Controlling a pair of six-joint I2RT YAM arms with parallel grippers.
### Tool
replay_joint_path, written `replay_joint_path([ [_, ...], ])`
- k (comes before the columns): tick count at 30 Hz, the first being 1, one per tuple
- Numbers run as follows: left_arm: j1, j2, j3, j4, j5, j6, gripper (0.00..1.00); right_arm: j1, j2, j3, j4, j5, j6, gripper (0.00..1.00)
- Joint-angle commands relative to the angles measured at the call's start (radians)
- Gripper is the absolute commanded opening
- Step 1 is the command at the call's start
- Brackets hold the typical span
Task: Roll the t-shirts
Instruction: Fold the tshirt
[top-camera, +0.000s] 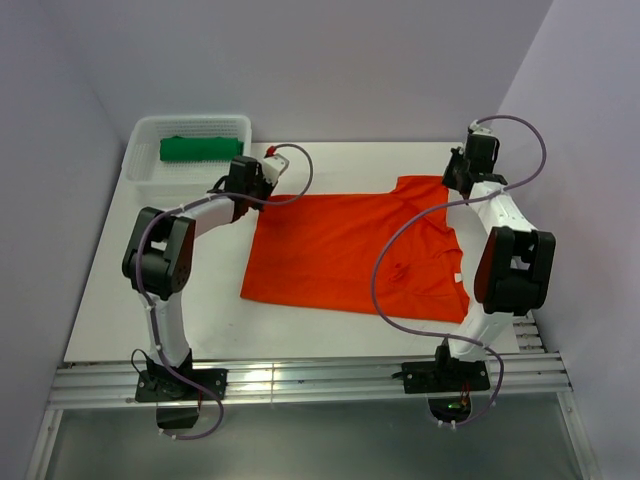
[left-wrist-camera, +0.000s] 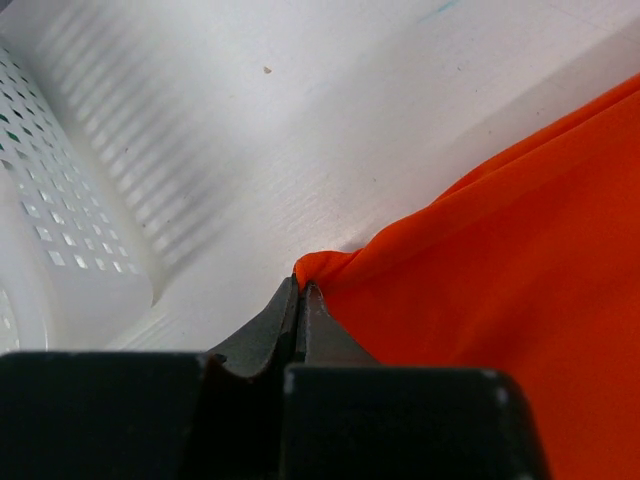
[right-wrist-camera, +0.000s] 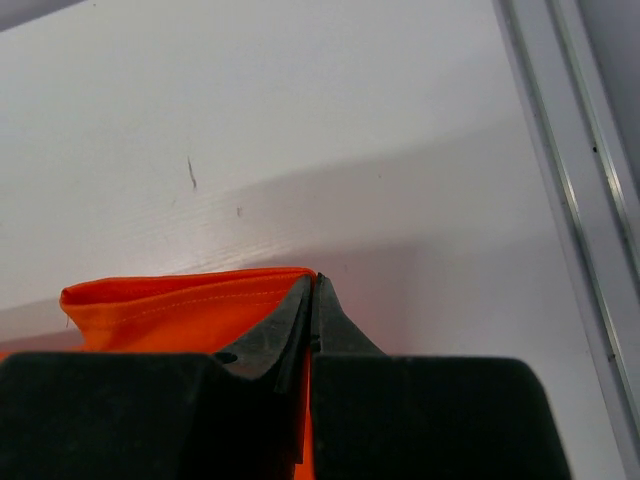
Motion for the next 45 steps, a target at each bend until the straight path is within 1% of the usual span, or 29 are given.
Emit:
replay_joint_path([
  [1,-0.001,-0.076,-0.035,0.081,-0.006,-0.002,0.0,-0.019,-0.049,-0.011,0.052,0.006,0.01,0.0],
  [7,-0.001,-0.12,-0.084,0.121,0.0,0.001,0.0,-0.019,-0.101,-0.065,0.067,-0.01,0.015,0.0],
  [20,-0.001,-0.182,-0.145,0.141,0.026,0.01,0.0,-0.019,-0.213,-0.188,0.086,-0.014,0.03,0.0],
  [24,-0.001,-0.199,-0.171,0.147,0.04,0.012,0.0,-0.019,-0.248,-0.211,0.05,0.012,0.047,0.0],
  [28,-0.001,-0.206,-0.187,0.155,0.043,0.012,0.0,-0.018,-0.293,-0.27,0.049,0.009,0.062,0.0],
  [33,-0.001,-0.228,-0.213,0.163,0.047,0.015,0.0,-0.016,-0.336,-0.318,0.006,0.027,0.073,0.0],
  [40,-0.001,-0.274,-0.263,0.184,0.064,0.023,0.0,-0.012,-0.406,-0.39,-0.008,0.037,0.093,0.0],
  [45,-0.002,-0.3,-0.297,0.192,0.079,0.029,0.0,0.013,-0.457,-0.436,-0.016,0.049,0.099,0.0],
])
